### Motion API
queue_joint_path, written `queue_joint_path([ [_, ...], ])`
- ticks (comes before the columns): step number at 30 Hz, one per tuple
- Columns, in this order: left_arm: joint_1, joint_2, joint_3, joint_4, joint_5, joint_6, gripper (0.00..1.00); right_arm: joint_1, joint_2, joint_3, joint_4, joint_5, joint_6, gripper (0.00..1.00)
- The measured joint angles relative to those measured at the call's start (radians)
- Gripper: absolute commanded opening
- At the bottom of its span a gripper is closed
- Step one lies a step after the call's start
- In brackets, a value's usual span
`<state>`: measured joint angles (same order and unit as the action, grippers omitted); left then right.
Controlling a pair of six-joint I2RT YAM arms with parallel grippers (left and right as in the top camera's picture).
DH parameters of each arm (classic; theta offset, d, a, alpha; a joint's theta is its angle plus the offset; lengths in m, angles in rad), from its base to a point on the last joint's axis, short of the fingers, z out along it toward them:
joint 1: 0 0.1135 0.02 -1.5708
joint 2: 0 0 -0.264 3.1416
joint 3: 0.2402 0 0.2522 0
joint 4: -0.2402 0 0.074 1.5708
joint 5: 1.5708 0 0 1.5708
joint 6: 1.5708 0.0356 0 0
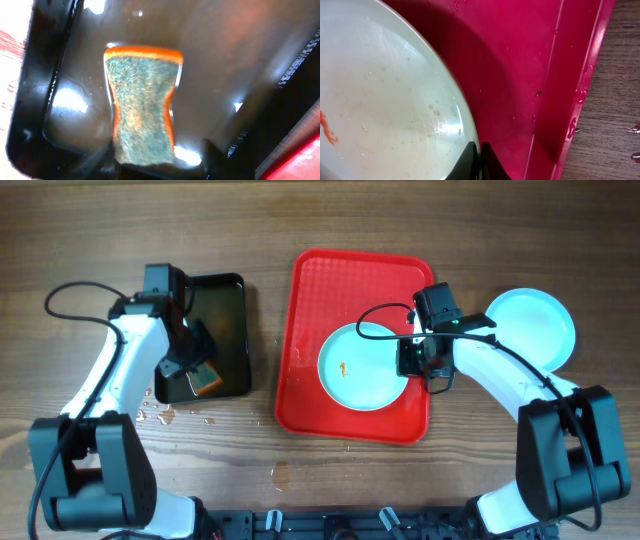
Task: Clean dirty plates on tray and stack at the side
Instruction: 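Grasp the green sponge in black tray with left gripper and lift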
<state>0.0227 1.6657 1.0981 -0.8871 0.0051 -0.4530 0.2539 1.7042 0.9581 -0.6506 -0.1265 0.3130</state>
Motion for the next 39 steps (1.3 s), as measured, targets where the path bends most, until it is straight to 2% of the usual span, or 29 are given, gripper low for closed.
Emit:
queue_joint_path([
  [2,0.0,0.003,-0.055,0.055,-0.008,0.0,0.46,0.0,0.0,0.0,0.001,0.0,0.0,0.04],
  [3,0.0,0.005,-0.09,0.09,-0.016,-0.001,0.37,0.0,0.0,0.0,0.0,0.0,0.0,0.04],
  [4,0.0,0.006,-0.123,0.128,-0.023,-0.001,0.25,0.0,0.0,0.0,0.001,0.0,0.0,0.04],
  [5,0.0,0.006,-0.151,0.154,-0.027,-0.003,0.05,0.0,0.0,0.0,0.0,0.0,0.0,0.04],
  [6,0.0,0.006,-0.179,0.191,-0.031,-0.001,0.04,0.0,0.0,0.0,0.001,0.0,0.0,0.04],
  [10,0.0,0.006,-0.201,0.217,-0.034,-0.001,0.04,0.0,0.0,0.0,0.001,0.0,0.0,0.04],
  [16,0.0,-0.004,-0.104,0.06,0.004,-0.001,0.04,0.0,0.0,0.0,0.001,0.0,0.0,0.04],
  [18,0.0,-0.024,-0.068,0.049,0.009,-0.001,0.06,0.0,0.0,0.0,0.001,0.0,0.0,0.04],
  [24,0.0,-0.072,-0.048,0.09,0.01,0.0,0.04,0.0,0.0,0.0,0.001,0.0,0.0,0.04],
  [30,-0.003,-0.017,-0.167,0.234,0.008,0.007,0.04,0.0,0.0,0.0,0.001,0.0,0.0,0.04],
  [35,-0.003,0.01,-0.196,0.234,0.013,0.019,0.04,0.0,0.0,0.0,0.001,0.0,0.0,0.04],
  [39,-0.003,0.006,-0.153,0.13,0.029,0.035,0.04,0.0,0.0,0.0,0.001,0.0,0.0,0.04],
])
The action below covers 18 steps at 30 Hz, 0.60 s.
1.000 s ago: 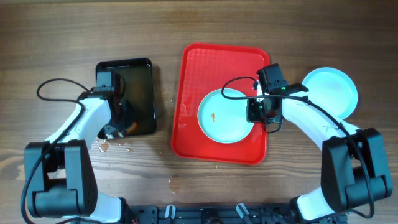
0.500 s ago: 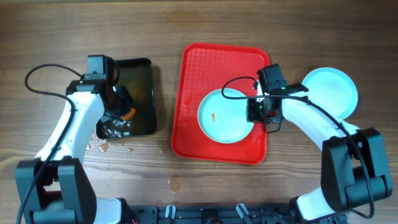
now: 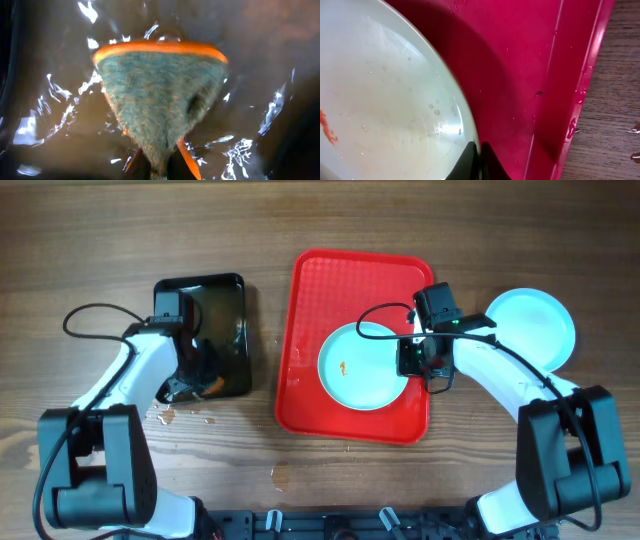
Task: Clean dirty plates on tray and stack at the side
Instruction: 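Grasp the green sponge in black tray with left gripper and lift, then scrub the held plate with the sponge using left gripper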
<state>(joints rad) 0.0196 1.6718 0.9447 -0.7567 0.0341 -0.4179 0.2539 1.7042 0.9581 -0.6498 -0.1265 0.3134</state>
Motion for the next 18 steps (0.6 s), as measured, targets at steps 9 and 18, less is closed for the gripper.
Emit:
queue_joint_path([
  [9,-0.108,-0.132,0.227,-0.119,0.019,0.023,0.04,0.0,0.0,0.0,0.0,0.0,0.0,0.04],
  [18,-0.456,-0.124,0.226,0.134,0.184,0.013,0.04,0.0,0.0,0.0,0.004,0.0,0.0,0.04],
])
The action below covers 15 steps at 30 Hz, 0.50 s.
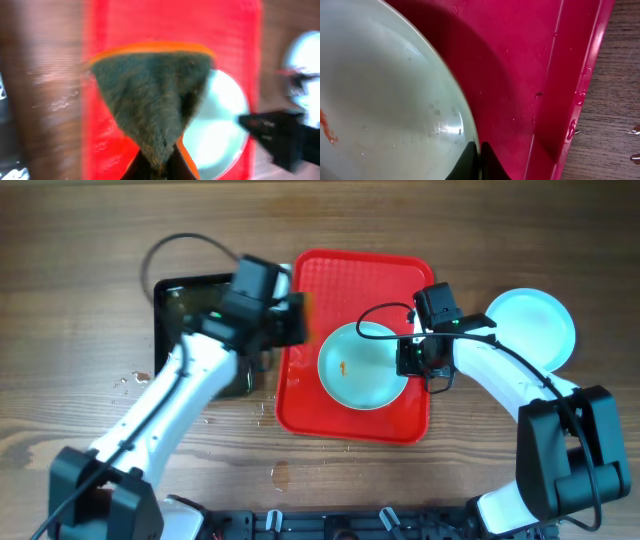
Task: Clean dirty plates on tray and stack at the side
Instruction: 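Scrub the held plate with the sponge using left gripper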
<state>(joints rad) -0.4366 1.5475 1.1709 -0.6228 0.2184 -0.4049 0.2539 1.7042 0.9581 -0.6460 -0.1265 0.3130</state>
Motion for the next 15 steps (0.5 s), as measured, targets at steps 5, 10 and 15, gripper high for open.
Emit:
queue_joint_path([
  [5,-0.173,0.1,0.001,0.109,0.012,-0.047,0.04,0.0,0.0,0.0,0.0,0.0,0.0,0.04],
  [10,-0.219,0.26,0.001,0.203,0.013,-0.126,0.04,-0.001,0.0,0.0,0.001,0.003,0.0,0.04],
  [15,-0.227,0.362,0.001,0.257,0.038,-0.177,0.04,-0.001,0.0,0.0,0.001,0.003,0.0,0.04],
])
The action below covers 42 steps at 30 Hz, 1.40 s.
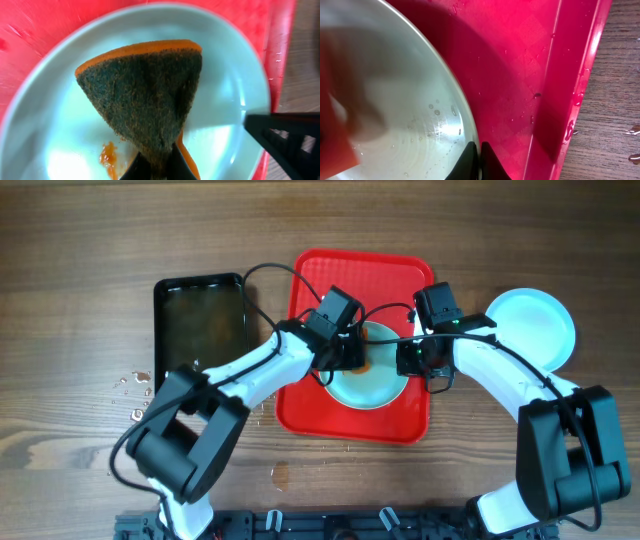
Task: Clean dirty plates on tray and stack at the side
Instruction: 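Scrub the held plate with the sponge using left gripper, then return sponge to black tray and release with left gripper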
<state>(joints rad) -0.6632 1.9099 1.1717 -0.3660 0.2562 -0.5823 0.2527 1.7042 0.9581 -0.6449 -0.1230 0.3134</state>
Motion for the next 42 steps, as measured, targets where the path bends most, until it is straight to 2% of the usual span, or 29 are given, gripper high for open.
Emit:
queue_joint_path([
  [5,-0.016,0.038,0.0,0.005,0.031,-0.015,0.04,0.0,0.0,0.0,-0.002,0.005,0.0,0.04],
  [8,-0.035,0.038,0.007,-0.047,0.021,-0.019,0.04,0.0,0.0,-0.001,-0.006,0.008,-0.001,0.04],
  [15,-0.043,0.033,0.039,-0.219,-0.119,-0.014,0.04,0.007,0.0,-0.003,-0.005,-0.01,0.027,0.04],
  [23,-0.028,0.023,0.045,-0.302,-0.253,0.036,0.04,0.011,0.0,-0.003,-0.007,-0.021,0.091,0.04],
  [33,0.062,0.035,0.155,-0.521,-0.281,0.02,0.04,0.027,-0.003,0.0,-0.029,-0.072,0.158,0.04],
  [37,0.131,0.035,0.223,-0.638,-0.333,0.016,0.04,0.015,-0.005,0.001,-0.051,-0.023,0.166,0.04],
  [42,0.212,0.011,0.246,-0.707,-0.375,0.015,0.04,0.006,-0.005,0.001,-0.05,0.008,0.168,0.04],
])
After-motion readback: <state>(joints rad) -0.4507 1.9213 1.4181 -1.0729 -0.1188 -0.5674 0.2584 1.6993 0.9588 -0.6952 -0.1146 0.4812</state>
